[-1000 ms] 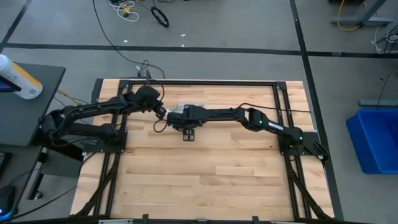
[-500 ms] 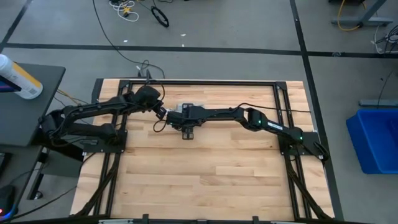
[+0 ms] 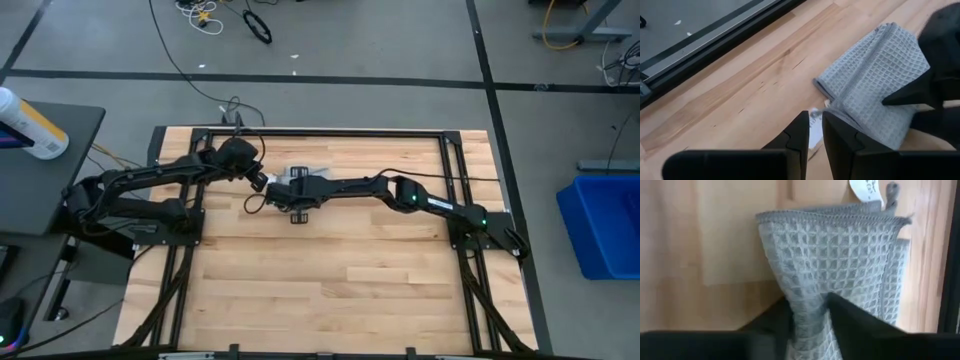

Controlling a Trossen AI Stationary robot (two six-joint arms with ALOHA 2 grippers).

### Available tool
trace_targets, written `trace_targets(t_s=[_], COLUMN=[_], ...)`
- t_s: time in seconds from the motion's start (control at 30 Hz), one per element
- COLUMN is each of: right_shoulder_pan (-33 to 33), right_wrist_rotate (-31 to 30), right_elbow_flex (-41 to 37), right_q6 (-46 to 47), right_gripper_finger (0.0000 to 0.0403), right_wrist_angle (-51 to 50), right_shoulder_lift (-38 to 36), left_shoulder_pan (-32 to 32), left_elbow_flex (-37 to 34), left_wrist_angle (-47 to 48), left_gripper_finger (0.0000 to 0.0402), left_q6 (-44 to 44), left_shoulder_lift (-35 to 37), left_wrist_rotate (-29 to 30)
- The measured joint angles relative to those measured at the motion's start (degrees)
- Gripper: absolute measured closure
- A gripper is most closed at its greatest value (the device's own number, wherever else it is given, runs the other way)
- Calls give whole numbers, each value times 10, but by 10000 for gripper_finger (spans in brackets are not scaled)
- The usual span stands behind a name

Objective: Fold microfiber towels
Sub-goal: Fold the gray towel

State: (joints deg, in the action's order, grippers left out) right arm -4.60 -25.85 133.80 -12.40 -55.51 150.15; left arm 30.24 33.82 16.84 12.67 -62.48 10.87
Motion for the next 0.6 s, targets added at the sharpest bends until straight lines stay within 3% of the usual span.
trace_targets(t_s=[0.13, 0.17, 0.6], right_shoulder_pan=[-2, -2, 0], right_wrist_rotate=[-14, -16, -27], right_elbow_flex=[0, 0, 0], right_q6=[19, 21, 71], right_gripper_finger=[370, 384, 397], right_wrist_angle=[-2, -3, -7], right_shoulder_lift=[0, 0, 0], left_shoulder_pan=[0, 0, 0], left_elbow_flex=[0, 0, -1], left_wrist_angle=[0, 0, -7], left_gripper_finger=[343, 343, 343], left_q6=[1, 2, 6], left_shoulder_lift=[0, 0, 0], left_wrist_rotate=[0, 0, -2])
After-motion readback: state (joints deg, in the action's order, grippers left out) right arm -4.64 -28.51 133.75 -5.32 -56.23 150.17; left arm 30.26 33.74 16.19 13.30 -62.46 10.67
